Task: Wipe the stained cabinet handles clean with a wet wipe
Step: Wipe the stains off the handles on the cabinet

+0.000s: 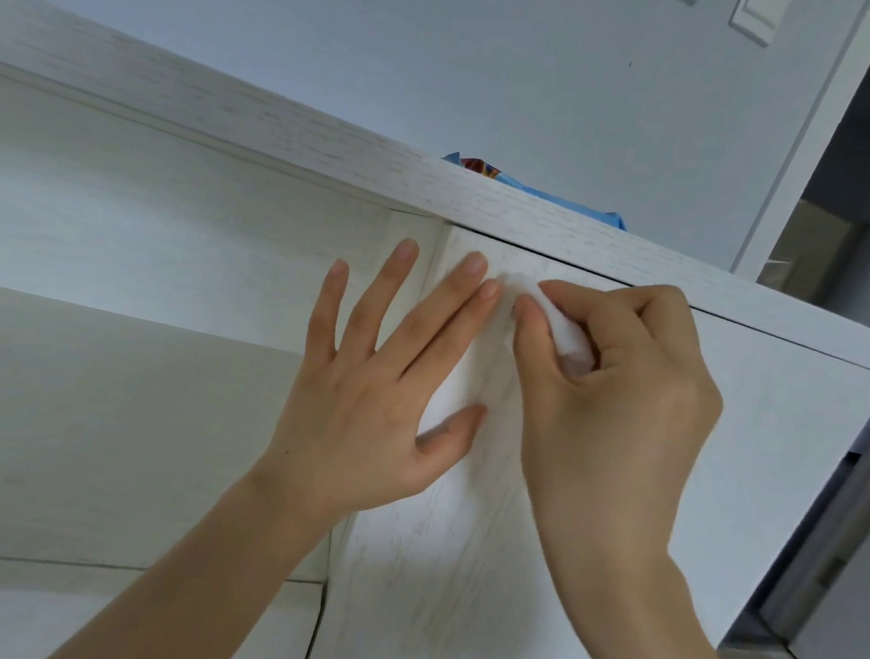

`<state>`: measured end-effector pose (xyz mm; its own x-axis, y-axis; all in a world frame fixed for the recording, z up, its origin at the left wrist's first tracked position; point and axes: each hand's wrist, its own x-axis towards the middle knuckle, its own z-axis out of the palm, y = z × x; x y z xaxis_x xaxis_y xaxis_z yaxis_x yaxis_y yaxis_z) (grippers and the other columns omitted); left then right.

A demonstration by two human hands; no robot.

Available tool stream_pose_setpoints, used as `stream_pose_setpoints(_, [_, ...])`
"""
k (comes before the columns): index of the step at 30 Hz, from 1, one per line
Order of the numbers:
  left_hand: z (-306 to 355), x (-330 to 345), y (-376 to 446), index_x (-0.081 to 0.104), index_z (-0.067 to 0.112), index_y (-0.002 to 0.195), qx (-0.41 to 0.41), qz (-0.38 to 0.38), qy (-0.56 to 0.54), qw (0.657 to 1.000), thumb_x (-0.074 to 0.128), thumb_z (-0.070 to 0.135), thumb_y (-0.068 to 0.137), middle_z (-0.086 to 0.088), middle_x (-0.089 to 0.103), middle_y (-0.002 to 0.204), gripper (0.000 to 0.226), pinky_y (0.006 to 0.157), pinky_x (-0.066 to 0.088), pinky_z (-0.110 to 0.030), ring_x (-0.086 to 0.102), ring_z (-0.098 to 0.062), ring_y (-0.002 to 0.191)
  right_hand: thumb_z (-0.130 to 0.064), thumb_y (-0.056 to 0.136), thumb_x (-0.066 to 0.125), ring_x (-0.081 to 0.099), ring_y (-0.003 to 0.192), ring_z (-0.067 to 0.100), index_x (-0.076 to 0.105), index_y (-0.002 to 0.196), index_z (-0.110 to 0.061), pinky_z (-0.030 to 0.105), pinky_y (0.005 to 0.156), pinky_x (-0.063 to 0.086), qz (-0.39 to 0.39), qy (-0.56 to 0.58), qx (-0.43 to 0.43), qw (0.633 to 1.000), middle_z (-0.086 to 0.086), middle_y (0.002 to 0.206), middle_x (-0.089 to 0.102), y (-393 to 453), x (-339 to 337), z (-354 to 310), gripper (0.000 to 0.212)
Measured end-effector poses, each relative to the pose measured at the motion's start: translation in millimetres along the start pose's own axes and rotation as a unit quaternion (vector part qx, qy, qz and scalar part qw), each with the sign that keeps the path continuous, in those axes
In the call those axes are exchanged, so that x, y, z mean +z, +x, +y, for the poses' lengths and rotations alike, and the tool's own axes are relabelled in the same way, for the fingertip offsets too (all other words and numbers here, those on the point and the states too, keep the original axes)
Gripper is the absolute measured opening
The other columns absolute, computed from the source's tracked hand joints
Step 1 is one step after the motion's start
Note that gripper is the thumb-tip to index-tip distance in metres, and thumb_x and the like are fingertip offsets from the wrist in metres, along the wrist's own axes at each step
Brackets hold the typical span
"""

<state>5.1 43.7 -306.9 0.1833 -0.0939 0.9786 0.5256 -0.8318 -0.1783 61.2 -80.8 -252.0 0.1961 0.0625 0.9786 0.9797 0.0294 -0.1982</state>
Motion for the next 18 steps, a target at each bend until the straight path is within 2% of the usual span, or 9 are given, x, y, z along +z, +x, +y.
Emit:
stream_pose_setpoints(3, [0.4, -0.1, 0.2, 0.029, 0.017, 0.147, 0.001, 0.006, 0.009, 1.000, 0.051, 0.046, 0.085, 0.005, 0.023, 0.153, 0.071, 0.113, 0.019, -0.058, 0.025, -0.031, 0.141, -0.020, 0.083, 0.064, 0.043, 0.064, 0.000, 0.072, 0.089, -0.013, -0.005, 0.071, 0.032, -0.020, -0.010, 0.014, 1.000, -0.004, 0.081, 0.049, 1.5, -1.5, -1.7, 0.012])
stream_pose_setpoints(5, [0.6, -0.8, -0.1, 0.029, 0.018, 0.147, 0.002, 0.003, 0.008, 1.000, 0.051, 0.048, 0.085, 0.006, 0.021, 0.153, 0.072, 0.113, 0.018, -0.058, 0.025, -0.032, 0.142, -0.021, 0.085, 0.063, 0.047, 0.070, -0.004, 0.069, 0.086, -0.025, 0.001, 0.070, 0.035, -0.026, -0.014, 0.020, 0.999, -0.006, 0.080, 0.052, 1.6, -11.7, 2.5, 0.007])
stream_pose_setpoints(8, [0.0, 0.0, -0.8, 0.025, 0.018, 0.148, 0.004, -0.008, 0.010, 1.000, 0.048, 0.051, 0.086, 0.007, 0.017, 0.154, 0.073, 0.114, 0.016, -0.058, 0.022, -0.032, 0.143, -0.026, 0.088, 0.062, 0.054, 0.074, -0.009, 0.060, 0.078, -0.040, -0.001, 0.066, 0.036, 0.002, 0.054, 0.113, 0.992, -0.006, 0.084, 0.060, -1.4, -28.3, 7.3, 0.017])
stream_pose_setpoints(11, [0.4, 0.1, -0.6, 0.026, 0.018, 0.148, 0.003, -0.009, 0.009, 1.000, 0.049, 0.051, 0.086, 0.006, 0.017, 0.154, 0.074, 0.114, 0.015, -0.058, 0.022, -0.032, 0.142, -0.034, 0.084, 0.059, 0.058, 0.075, -0.002, 0.059, 0.075, -0.038, 0.000, 0.064, 0.038, 0.022, 0.094, 0.160, 0.982, -0.004, 0.089, 0.063, -5.2, -31.4, 4.9, 0.010])
stream_pose_setpoints(14, [0.4, -0.6, -1.1, 0.027, 0.019, 0.147, -0.001, -0.010, 0.016, 1.000, 0.049, 0.050, 0.086, 0.005, 0.021, 0.154, 0.073, 0.114, 0.016, -0.057, 0.022, -0.032, 0.142, -0.030, 0.084, 0.057, 0.055, 0.077, -0.007, 0.056, 0.077, -0.039, -0.001, 0.066, 0.037, 0.006, 0.073, 0.124, 0.990, -0.008, 0.088, 0.060, -7.6, -21.2, -1.2, 0.012])
stream_pose_setpoints(18, [0.6, 0.0, -0.4, 0.031, 0.018, 0.146, 0.000, -0.004, 0.023, 1.000, 0.048, 0.049, 0.086, 0.005, 0.022, 0.154, 0.069, 0.113, 0.019, -0.058, 0.024, -0.032, 0.142, -0.014, 0.085, 0.067, 0.052, 0.076, -0.006, 0.066, 0.084, -0.022, 0.000, 0.069, 0.037, 0.018, 0.058, 0.066, 0.996, -0.007, 0.083, 0.058, -11.8, -9.4, -3.6, 0.008])
